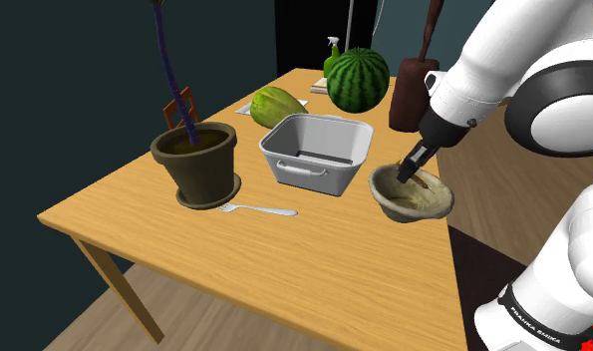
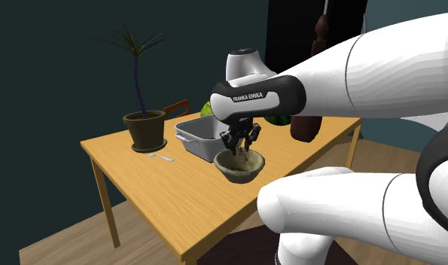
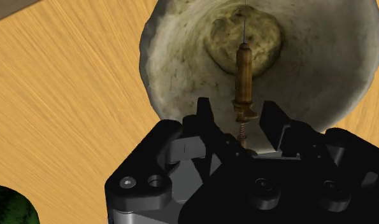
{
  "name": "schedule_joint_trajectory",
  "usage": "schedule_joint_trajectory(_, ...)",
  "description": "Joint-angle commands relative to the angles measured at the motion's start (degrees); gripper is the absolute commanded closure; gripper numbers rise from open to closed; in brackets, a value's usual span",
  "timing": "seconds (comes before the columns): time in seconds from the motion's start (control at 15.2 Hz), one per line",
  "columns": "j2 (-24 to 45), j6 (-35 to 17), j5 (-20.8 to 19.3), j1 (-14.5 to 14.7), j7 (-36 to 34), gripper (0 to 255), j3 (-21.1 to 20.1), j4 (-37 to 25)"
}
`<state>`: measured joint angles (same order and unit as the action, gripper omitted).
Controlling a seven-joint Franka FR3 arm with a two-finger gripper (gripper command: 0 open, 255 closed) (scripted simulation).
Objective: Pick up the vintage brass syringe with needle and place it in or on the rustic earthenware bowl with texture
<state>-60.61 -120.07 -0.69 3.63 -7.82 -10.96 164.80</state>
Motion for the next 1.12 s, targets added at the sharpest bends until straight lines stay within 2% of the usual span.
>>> schedule_joint_trajectory(0.0, 0.0, 0.0, 0.0, 0.0, 0.0, 0, 0.0, 0.0)
schedule_joint_trajectory(0.26, 0.0, 0.0, 0.0, 0.0, 0.0, 0, 0.0, 0.0)
schedule_joint_trajectory(0.53, -2.9, 8.8, 0.2, 0.5, 0.1, 0, 0.1, -5.9)
schedule_joint_trajectory(1.06, -2.9, 8.8, 0.2, 0.5, 0.1, 0, 0.1, -5.9)
